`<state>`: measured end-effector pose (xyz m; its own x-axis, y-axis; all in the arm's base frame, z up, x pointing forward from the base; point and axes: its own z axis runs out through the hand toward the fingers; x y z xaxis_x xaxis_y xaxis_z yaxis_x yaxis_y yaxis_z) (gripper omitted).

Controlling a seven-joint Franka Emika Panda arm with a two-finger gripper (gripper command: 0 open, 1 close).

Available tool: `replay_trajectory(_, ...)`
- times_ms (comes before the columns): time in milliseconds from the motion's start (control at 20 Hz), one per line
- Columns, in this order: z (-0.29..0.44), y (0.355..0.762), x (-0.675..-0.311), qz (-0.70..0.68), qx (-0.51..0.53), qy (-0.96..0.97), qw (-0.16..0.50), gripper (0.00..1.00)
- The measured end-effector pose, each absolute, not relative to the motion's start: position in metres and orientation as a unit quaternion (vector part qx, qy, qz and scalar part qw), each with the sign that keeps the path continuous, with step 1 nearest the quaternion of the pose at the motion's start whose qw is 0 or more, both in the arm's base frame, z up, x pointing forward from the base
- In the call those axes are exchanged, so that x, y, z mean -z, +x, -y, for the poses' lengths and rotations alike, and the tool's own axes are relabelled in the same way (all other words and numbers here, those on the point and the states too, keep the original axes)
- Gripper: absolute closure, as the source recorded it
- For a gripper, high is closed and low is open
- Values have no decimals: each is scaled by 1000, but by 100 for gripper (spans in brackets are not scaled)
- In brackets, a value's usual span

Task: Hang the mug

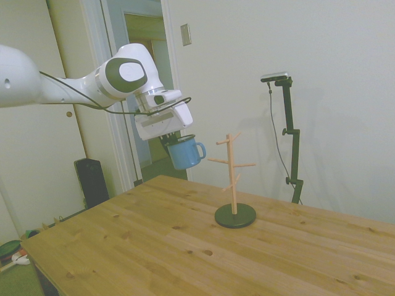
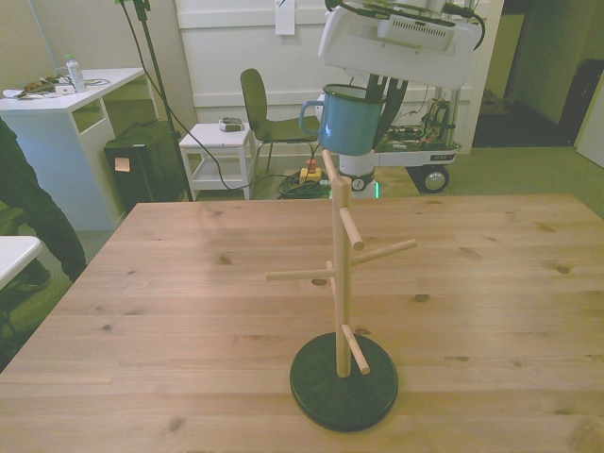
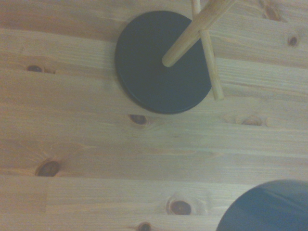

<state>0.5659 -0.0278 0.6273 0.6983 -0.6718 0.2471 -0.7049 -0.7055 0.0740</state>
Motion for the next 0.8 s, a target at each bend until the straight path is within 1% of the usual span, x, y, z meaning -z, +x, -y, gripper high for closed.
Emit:
replay_trajectory(300, 39, 579, -639, 385, -101, 914, 80, 100)
replay_trajectory(800, 57, 592, -640, 383, -95, 915, 81, 100)
